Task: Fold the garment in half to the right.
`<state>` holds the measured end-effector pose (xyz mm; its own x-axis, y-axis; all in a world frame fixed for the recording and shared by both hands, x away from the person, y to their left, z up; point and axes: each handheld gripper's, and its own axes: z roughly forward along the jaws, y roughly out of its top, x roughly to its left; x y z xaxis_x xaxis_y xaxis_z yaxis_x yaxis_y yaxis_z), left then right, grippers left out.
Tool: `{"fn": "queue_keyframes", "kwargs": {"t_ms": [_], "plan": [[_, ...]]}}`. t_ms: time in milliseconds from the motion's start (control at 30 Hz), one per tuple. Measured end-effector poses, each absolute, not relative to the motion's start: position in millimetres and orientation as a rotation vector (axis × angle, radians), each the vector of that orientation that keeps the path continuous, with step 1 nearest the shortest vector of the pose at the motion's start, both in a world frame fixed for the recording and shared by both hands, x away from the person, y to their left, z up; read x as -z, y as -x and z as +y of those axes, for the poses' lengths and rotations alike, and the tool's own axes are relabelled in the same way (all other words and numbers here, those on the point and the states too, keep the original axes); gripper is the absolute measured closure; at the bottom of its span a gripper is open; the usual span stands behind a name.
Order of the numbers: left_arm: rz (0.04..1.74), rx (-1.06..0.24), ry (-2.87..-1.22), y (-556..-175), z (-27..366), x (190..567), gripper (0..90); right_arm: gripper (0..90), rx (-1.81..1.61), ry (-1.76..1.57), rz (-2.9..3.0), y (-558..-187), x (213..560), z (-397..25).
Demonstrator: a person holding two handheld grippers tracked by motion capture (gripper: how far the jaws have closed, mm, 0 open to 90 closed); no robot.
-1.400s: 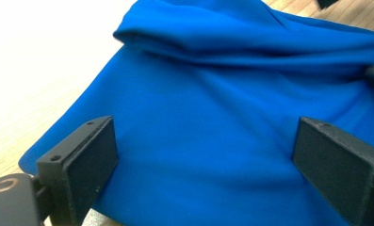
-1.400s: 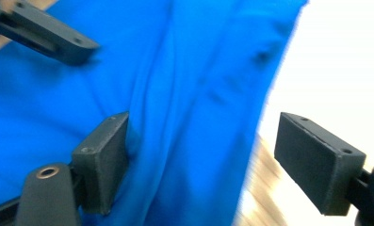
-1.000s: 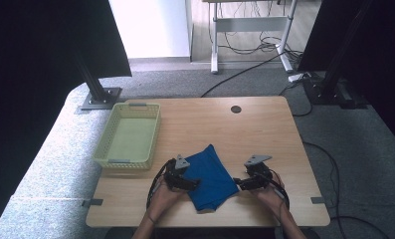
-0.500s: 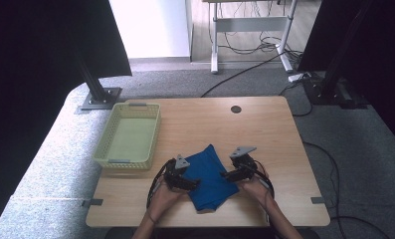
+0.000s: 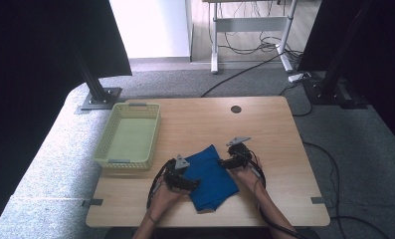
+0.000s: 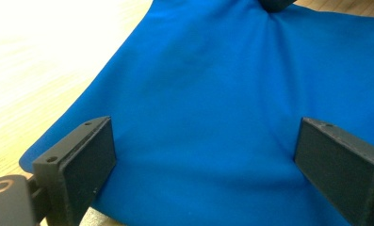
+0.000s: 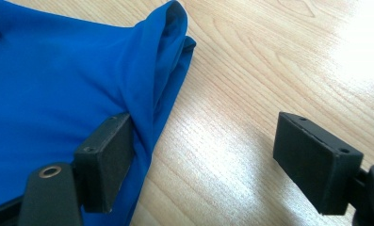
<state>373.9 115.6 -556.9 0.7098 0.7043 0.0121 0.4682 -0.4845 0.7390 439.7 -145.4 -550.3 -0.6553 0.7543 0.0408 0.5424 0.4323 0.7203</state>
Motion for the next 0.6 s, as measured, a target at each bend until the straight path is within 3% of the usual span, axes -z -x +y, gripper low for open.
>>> {"fn": "queue_keyframes", "kwargs": {"t_ms": [600], "plan": [[0.895, -0.416, -2.136, -371.3, 121.4, 549.3, 9.7, 19.0, -1.127, -0.95, 2.464, -414.6, 534.5, -142.6]]}}
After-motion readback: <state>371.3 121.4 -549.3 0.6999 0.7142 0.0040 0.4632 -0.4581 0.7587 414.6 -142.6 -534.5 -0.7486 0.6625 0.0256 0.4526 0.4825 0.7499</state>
